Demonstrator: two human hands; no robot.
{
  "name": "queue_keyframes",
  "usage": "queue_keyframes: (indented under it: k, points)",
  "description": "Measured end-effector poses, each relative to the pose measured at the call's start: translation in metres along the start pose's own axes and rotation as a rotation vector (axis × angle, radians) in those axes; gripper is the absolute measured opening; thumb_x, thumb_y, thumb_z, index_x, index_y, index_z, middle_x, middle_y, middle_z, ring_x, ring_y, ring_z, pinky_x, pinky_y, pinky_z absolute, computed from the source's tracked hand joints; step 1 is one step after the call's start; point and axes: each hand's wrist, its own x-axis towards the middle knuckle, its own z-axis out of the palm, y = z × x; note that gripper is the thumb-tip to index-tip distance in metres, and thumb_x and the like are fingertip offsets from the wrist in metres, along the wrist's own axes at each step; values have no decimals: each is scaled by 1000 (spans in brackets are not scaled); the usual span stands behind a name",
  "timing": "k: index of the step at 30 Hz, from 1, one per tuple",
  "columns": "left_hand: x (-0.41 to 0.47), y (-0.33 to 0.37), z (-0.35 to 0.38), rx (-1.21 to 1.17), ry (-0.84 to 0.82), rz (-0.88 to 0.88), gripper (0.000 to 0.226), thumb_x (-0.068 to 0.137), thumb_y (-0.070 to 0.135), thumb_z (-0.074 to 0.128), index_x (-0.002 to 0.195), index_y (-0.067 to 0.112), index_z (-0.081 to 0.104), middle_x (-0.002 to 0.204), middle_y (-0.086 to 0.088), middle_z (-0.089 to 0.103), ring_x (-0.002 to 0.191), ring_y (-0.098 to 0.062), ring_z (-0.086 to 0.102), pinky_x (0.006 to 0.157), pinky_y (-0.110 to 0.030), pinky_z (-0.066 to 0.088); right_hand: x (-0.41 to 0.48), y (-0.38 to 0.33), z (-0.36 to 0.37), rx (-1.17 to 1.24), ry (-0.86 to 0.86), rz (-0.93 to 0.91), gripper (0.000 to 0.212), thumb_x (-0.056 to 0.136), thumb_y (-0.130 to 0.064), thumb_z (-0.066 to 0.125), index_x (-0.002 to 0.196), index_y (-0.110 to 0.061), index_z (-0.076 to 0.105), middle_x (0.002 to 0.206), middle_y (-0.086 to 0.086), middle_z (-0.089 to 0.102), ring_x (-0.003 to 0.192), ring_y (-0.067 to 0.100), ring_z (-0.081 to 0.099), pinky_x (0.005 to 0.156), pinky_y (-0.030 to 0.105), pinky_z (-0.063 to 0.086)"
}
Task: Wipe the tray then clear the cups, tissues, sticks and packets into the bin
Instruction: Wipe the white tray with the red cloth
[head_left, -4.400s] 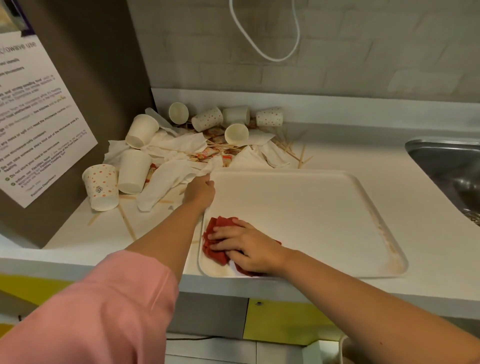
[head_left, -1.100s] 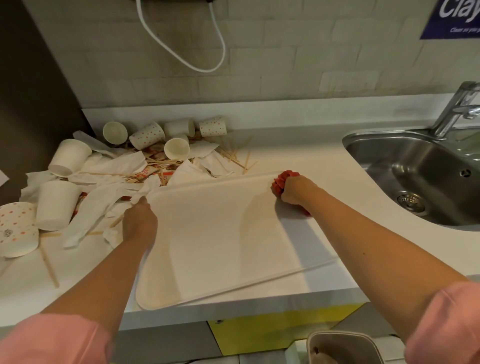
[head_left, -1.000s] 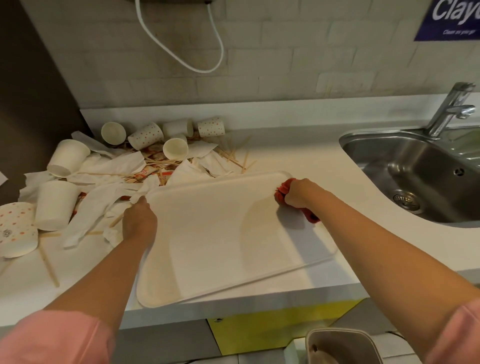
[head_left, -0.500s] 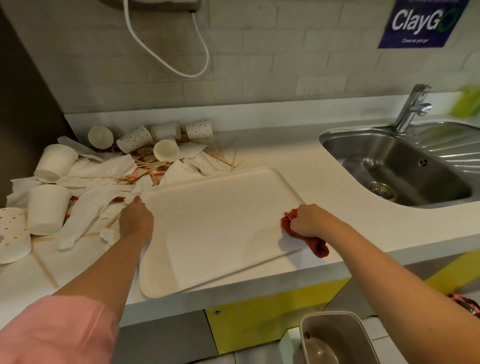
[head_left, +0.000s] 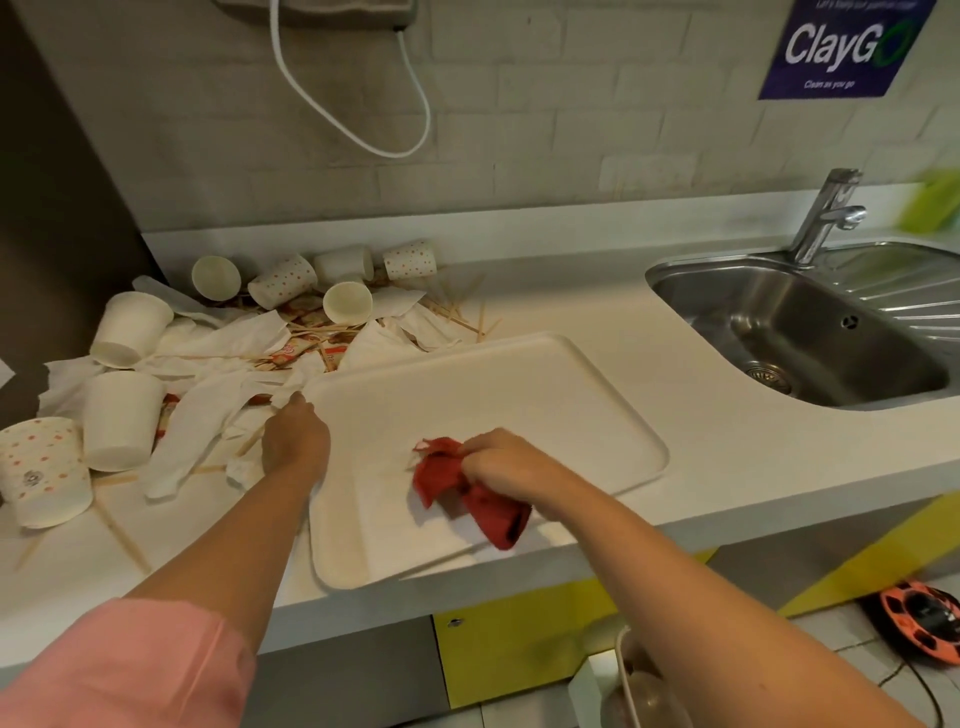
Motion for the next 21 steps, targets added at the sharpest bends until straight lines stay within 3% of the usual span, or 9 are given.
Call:
queue_keyframes:
  k: [3, 5, 8, 12, 17, 21]
  points:
    - [2, -3, -2, -20, -11, 5, 40, 102, 16, 27, 136, 5, 44, 133, -24, 50, 121, -41, 47, 97, -45, 39, 4, 4, -33, 273, 164, -34, 27, 73, -2, 45, 82, -18, 65, 64, -4, 64, 59, 11, 59, 58, 19, 46]
    - [3, -5, -2, -37, -15, 17, 42, 102, 20, 28, 139, 7, 41, 136, -22, 49, 124, -39, 45, 100, -45, 37, 16, 12, -59, 237, 325, -39, 41, 68, -11, 47, 105, -18, 66, 81, 2, 65, 72, 17, 59, 62, 22, 44]
    - [4, -8, -1, -75, -19, 16, 41, 102, 21, 29, 139, 7, 42, 134, -21, 51, 123, -39, 46, 99, -45, 38, 51, 33, -97, 21, 486, 36, 43, 86, -7, 45, 127, -15, 56, 113, 15, 56, 93, 31, 55, 77, 29, 45]
    - [7, -12, 1, -109, -27, 12, 39, 101, 21, 31, 136, 8, 42, 129, -22, 53, 119, -41, 49, 95, -46, 41, 98, 53, -113, -182, 459, 138, 41, 93, -9, 38, 130, -18, 52, 134, 16, 44, 113, 38, 49, 105, 41, 39]
    - [5, -16, 1, -119, -30, 33, 39, 102, 22, 29, 137, 9, 40, 130, -20, 53, 119, -39, 49, 96, -46, 41, 122, 49, -90, -543, 463, 185, 46, 96, -36, 36, 133, -12, 49, 140, 16, 35, 125, 35, 31, 106, 40, 29]
    - [4, -17, 2, -146, -37, 50, 41, 102, 21, 28, 141, 12, 36, 133, -17, 52, 122, -37, 47, 98, -44, 40, 135, 44, -79, -647, 494, 123, 45, 96, -33, 36, 130, -9, 51, 145, 15, 34, 128, 37, 30, 107, 39, 28]
